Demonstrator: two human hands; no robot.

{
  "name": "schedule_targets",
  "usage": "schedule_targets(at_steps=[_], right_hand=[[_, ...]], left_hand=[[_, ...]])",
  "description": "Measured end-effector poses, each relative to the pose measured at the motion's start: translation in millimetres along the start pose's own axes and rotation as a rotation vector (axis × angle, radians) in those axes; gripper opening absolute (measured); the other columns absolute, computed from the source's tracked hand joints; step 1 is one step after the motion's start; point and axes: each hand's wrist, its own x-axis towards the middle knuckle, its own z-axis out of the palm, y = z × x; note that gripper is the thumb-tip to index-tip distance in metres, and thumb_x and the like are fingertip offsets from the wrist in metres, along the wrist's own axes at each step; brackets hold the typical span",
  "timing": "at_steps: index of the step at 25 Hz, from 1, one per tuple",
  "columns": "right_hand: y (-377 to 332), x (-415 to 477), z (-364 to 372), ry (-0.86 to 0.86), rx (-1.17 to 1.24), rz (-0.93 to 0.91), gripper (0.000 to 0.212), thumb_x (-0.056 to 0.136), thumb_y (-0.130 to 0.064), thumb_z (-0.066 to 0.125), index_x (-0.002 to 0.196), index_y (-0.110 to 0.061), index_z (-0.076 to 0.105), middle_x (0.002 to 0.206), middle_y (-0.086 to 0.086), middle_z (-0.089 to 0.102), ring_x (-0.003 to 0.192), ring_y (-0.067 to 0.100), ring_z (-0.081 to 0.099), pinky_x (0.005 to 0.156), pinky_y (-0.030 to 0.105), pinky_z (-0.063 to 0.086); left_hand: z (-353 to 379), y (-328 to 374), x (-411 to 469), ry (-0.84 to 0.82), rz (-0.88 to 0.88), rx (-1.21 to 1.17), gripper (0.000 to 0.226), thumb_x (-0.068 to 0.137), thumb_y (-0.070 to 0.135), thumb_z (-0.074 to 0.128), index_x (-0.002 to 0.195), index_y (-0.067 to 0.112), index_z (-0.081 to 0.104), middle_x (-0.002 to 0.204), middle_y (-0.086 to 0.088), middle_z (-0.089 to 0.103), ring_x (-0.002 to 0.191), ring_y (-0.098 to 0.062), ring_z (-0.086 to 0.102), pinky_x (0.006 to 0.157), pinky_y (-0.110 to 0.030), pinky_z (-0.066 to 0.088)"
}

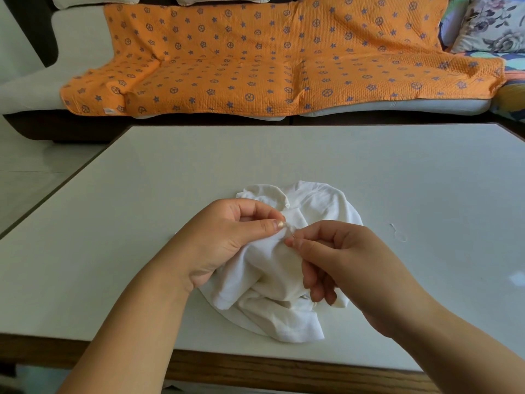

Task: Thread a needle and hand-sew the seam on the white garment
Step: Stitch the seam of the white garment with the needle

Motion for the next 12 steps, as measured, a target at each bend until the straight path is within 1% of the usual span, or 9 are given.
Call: schedule_targets(at_steps=[4,9,12], right_hand=[[0.5,-0.3,1.0,0.003,-0.006,0.006,0.015,0.093,-0.021,0.063,0.089,-0.008,0.069,0.053,0.006,0.061,0.044,0.017,0.053,0.042,0.023,0.04],[0.4,0.8,2.4,0.015,-0.036,0.014,0.014,0.094,-0.02,0.062,0.089,-0.009,0.068,0.053,0.005,0.061,0.044,0.017,0.054,0.042,0.023,0.04],[1.2,1.0,3.8,0.036,-0.073,0.011,0.014,0.094,-0.021,0.06,0.088,-0.011,0.068,0.053,0.003,0.063,0.044,0.014,0.055,0.043,0.021,0.042]], left_hand=[[-0.2,-0.6,0.0,0.008,0.015,0.006,0.019,0.067,0.025,0.074,0.084,0.017,0.075,0.086,-0.001,0.076,0.082,-0.011,0.071,0.077,-0.027,0.051],[0.3,-1.5,0.8,0.027,0.048,0.08,0.015,0.067,0.027,0.077,0.08,0.02,0.078,0.088,0.001,0.077,0.086,-0.011,0.072,0.084,-0.03,0.051],[1.4,-0.2,-0.5,0.022,0.078,0.197,0.005,0.077,0.023,0.077,0.082,0.025,0.079,0.086,0.003,0.077,0.09,-0.01,0.072,0.089,-0.03,0.052]])
